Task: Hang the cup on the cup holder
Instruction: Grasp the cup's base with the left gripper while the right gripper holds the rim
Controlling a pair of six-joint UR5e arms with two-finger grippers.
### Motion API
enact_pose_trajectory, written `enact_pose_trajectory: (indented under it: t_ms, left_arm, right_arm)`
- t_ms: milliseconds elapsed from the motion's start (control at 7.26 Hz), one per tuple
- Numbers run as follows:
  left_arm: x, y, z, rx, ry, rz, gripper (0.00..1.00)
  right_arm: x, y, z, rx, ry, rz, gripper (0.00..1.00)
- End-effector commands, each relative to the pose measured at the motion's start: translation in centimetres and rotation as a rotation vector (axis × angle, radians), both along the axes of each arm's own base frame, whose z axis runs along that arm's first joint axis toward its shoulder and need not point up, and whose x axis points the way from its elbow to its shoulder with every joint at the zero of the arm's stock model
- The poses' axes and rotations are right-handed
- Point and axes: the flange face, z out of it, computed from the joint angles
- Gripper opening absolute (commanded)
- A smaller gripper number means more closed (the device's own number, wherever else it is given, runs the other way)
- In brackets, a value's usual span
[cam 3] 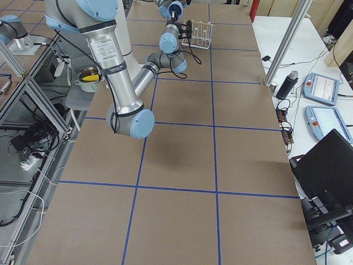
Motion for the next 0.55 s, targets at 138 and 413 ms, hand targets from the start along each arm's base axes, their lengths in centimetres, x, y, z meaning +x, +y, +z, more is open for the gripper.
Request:
enact_pose_trajectory:
  t_ms: [138, 413]
  left_arm:
    - [0.56, 0.30, -0.22, -0.007, 0.011, 0.003, 0.89]
    - [0.62, 0.26, -0.11, -0.007, 0.008, 0.001, 0.88]
  right_arm:
    - [0.05, 0.12, 0.24, 0.001, -0.001, -0.002, 0.00]
    - [0.17, 0.29, 0.60, 0.010, -0.015, -0.003, 0.00]
